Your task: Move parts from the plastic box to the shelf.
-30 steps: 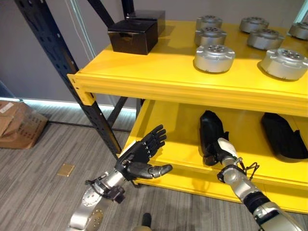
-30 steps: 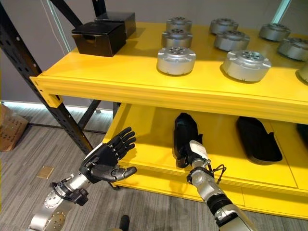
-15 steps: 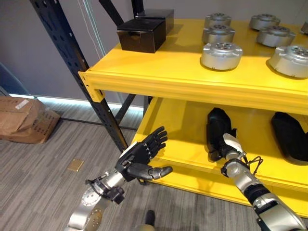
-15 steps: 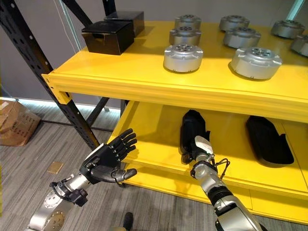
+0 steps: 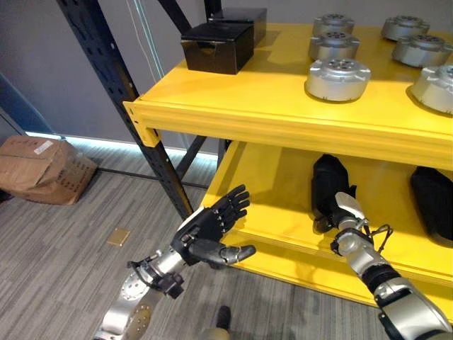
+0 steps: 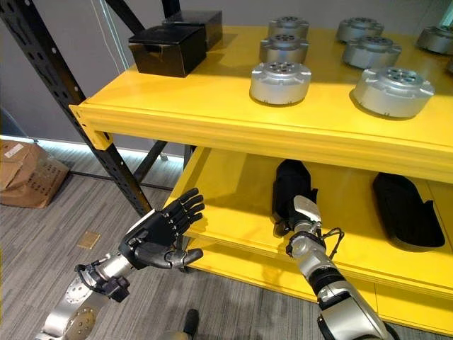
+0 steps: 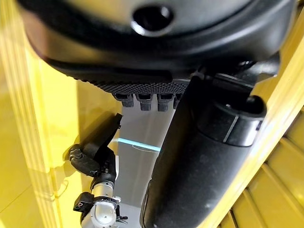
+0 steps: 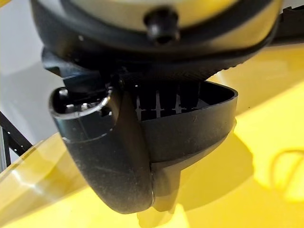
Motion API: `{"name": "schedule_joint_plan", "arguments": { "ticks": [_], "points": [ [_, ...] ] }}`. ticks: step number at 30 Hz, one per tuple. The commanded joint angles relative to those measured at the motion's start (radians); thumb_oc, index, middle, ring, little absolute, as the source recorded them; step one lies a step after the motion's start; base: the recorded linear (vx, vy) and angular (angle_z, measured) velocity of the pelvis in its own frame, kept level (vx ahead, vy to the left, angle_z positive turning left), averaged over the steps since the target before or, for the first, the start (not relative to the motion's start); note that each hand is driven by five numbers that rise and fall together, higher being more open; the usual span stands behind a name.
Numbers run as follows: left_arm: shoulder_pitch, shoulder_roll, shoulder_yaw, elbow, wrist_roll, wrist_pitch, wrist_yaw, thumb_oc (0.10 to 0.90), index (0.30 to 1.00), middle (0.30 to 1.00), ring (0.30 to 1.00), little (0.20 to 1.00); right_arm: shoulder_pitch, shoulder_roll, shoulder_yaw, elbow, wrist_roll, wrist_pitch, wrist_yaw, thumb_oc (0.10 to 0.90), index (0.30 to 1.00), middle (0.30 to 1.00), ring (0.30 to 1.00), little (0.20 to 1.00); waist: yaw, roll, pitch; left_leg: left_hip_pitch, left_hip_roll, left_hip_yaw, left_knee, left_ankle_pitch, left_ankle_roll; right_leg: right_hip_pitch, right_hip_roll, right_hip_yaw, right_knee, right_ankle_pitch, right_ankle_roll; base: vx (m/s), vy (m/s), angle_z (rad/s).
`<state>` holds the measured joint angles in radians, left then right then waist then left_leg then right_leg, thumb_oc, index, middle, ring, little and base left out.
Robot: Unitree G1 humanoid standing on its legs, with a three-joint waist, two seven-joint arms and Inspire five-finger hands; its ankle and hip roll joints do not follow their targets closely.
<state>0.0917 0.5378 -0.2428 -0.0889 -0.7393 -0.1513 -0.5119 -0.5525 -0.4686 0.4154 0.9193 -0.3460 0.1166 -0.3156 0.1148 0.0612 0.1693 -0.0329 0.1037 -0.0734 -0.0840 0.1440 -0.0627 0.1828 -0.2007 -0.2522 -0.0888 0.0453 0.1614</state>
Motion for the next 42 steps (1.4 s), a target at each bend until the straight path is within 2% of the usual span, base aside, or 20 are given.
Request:
{"name": "schedule_joint_plan", "arguments": {
  "ticks": [1,10,18,21,22,23,24,29,31,36,42],
  "points": [
    [-0.136,0.024,0.003,-0.108,-0.051,-0.070,-0.019,0.900,1.000,1.000,1.000,1.000,-0.157,-0.114,-0.020,0.111,-0.041,0.091,-0.067,0.400,0.300,0.300,0.300,0.300,0.041,-0.006,0.048,0.071,0.039,0.077,0.006,-0.094,-0.004,-0.036,-0.023,0.019,0.092,-0.063,-0.029,0.01,-0.016,0.04],
    [-0.157,0.034,-0.007,-0.125,-0.064,-0.064,-0.020,0.900,1.000,1.000,1.000,1.000,-0.165,-0.145,-0.050,0.149,-0.038,0.095,-0.073,0.400,0.300,0.300,0.300,0.300,0.034,-0.002,0.056,0.064,0.036,0.076,0.012,-0.093,-0.001,-0.044,-0.023,0.030,0.110,-0.071,-0.030,0.00,0.000,0.00],
    [-0.163,0.041,-0.014,-0.127,-0.073,-0.070,-0.017,0.900,1.000,1.000,1.000,1.000,-0.169,-0.148,-0.065,0.178,-0.022,0.139,-0.087,0.400,0.300,0.300,0.300,0.300,0.032,0.000,0.061,0.062,0.037,0.079,0.015,-0.093,0.001,-0.049,-0.024,0.035,0.116,-0.071,-0.029,0.00,0.000,0.00],
    [-0.168,0.040,-0.020,-0.126,-0.071,-0.074,-0.011,0.900,1.000,1.000,1.000,1.000,-0.180,-0.145,-0.069,0.192,-0.017,0.144,-0.057,0.400,0.300,0.300,0.300,0.300,0.032,0.002,0.062,0.059,0.036,0.078,0.016,-0.092,0.001,-0.051,-0.024,0.036,0.117,-0.072,-0.029,0.00,0.000,0.00],
    [-0.171,0.039,-0.022,-0.126,-0.071,-0.074,-0.010,0.900,1.000,1.000,1.000,1.000,-0.183,-0.142,-0.067,0.195,-0.015,0.139,-0.053,0.598,0.577,0.577,0.577,0.577,0.033,0.002,0.063,0.058,0.036,0.078,0.016,-0.092,0.001,-0.051,-0.024,0.037,0.118,-0.072,-0.030,0.00,0.000,0.00],
    [-0.171,0.039,-0.022,-0.126,-0.071,-0.074,-0.010,0.900,1.000,1.000,1.000,1.000,-0.184,-0.142,-0.067,0.195,-0.015,0.139,-0.053,0.598,0.577,0.577,0.577,0.577,0.033,0.002,0.064,0.058,0.036,0.078,0.016,-0.092,0.001,-0.051,-0.024,0.037,0.118,-0.072,-0.030,0.00,0.000,0.00],
    [-0.173,0.039,-0.023,-0.127,-0.071,-0.076,-0.009,0.900,1.000,1.000,1.000,1.000,-0.185,-0.134,-0.061,0.193,-0.032,0.121,-0.020,0.900,1.000,1.000,1.000,1.000,0.034,0.001,0.064,0.055,0.035,0.078,0.017,-0.092,0.001,-0.052,-0.024,0.036,0.118,-0.072,-0.029,0.00,0.000,0.00],
    [-0.174,0.036,-0.023,-0.123,-0.071,-0.078,-0.014,0.900,1.000,1.000,1.000,1.000,-0.179,-0.126,-0.051,0.191,-0.043,0.113,-0.011,0.900,1.000,1.000,1.000,1.000,0.033,0.000,0.064,0.054,0.035,0.079,0.018,-0.091,0.001,-0.054,-0.025,0.038,0.120,-0.071,-0.028,0.00,0.000,0.00],
    [-0.175,0.032,-0.006,-0.122,-0.068,-0.067,-0.025,0.900,1.000,1.000,1.000,1.000,-0.166,-0.116,-0.012,0.157,-0.076,0.134,0.088,0.900,1.000,1.000,1.000,1.000,0.030,-0.008,0.064,0.052,0.036,0.083,0.018,-0.089,0.002,-0.057,-0.024,0.043,0.120,-0.070,-0.027,0.00,0.000,0.00],
    [-0.178,0.025,-0.002,-0.123,-0.061,-0.059,-0.038,0.900,1.000,1.000,1.000,1.000,-0.139,-0.102,0.001,0.145,-0.050,0.181,0.119,0.900,1.000,1.000,1.000,1.000,0.027,-0.017,0.065,0.053,0.041,0.085,0.015,-0.088,0.002,-0.058,-0.022,0.050,0.123,-0.070,-0.026,0.00,0.000,0.00],
    [-0.182,0.021,-0.001,-0.126,-0.051,-0.047,-0.049,0.900,1.000,1.000,1.000,1.000,-0.122,-0.090,-0.007,0.154,-0.053,0.201,0.154,0.900,1.000,1.000,1.000,1.000,0.025,-0.025,0.064,0.054,0.043,0.090,0.014,-0.088,0.003,-0.057,-0.017,0.055,0.121,-0.070,-0.026,0.00,0.000,0.00]
  ]
}}
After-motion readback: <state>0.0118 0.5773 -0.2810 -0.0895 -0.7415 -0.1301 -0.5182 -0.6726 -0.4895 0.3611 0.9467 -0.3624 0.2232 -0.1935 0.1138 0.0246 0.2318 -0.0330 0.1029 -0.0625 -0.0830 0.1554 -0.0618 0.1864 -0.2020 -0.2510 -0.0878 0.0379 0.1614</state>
